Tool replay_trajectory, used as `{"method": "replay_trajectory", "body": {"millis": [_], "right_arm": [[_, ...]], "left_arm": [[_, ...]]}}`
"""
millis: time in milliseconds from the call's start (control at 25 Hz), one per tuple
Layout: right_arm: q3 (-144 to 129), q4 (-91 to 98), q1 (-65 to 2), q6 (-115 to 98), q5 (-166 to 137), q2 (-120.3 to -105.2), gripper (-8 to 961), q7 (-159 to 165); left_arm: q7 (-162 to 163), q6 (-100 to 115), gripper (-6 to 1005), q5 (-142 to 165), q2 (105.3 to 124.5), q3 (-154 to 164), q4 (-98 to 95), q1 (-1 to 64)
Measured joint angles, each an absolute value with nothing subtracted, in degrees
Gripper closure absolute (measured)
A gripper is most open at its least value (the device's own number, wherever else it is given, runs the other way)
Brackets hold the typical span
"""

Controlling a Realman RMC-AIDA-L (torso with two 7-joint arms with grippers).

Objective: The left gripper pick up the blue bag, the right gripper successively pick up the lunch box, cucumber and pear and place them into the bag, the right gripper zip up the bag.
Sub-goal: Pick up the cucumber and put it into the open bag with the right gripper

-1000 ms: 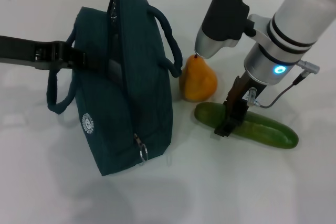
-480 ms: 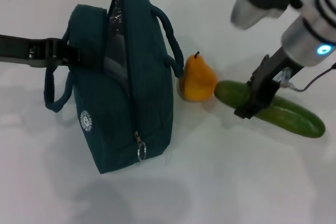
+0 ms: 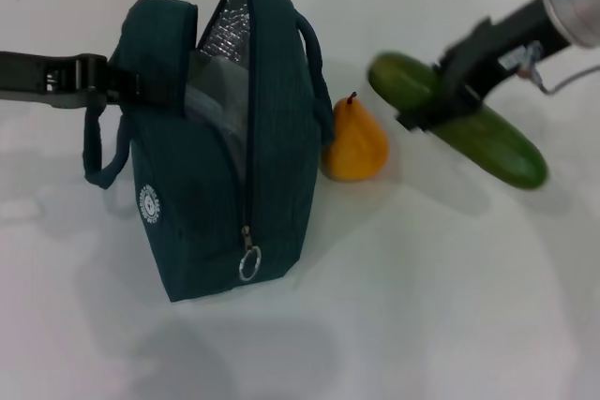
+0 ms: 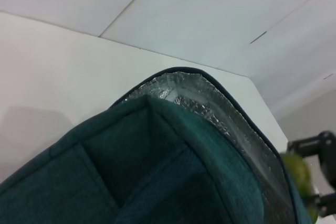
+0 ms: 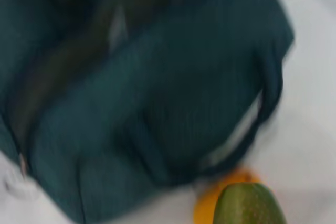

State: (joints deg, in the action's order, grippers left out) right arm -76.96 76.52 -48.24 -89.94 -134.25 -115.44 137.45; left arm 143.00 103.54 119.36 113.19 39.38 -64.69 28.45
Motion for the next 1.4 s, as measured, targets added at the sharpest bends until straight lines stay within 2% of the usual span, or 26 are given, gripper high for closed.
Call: {"method": "replay_trajectory", "body": {"millis": [320,640,1000,1400], "right_arm": [[-74.39,80.73,-46.35,-82.1,-123.3,-115.45,333,127.06],[-76.09,79.4,-41.81,-71.1,-103.01,-115.9,333,102.22],[-76.38,65.58,-41.59,-73.09,-75.15,-115.84,334,78.97],[-76.27,39.68,-46.4,-82.29,-53.57,-115.85,334,67.46]], "left_arm": [[142.99,103.54,963,119.35,113.19,39.56,-64.63,28.73],[142.92,103.51,963,119.35,113.36,39.68,-64.36,29.27],[142.29,103.38,963,119.35,113.79,39.66,-64.23,29.37],[142.24,103.35,962,119.36,114.28,39.71,-64.24,29.66]]}}
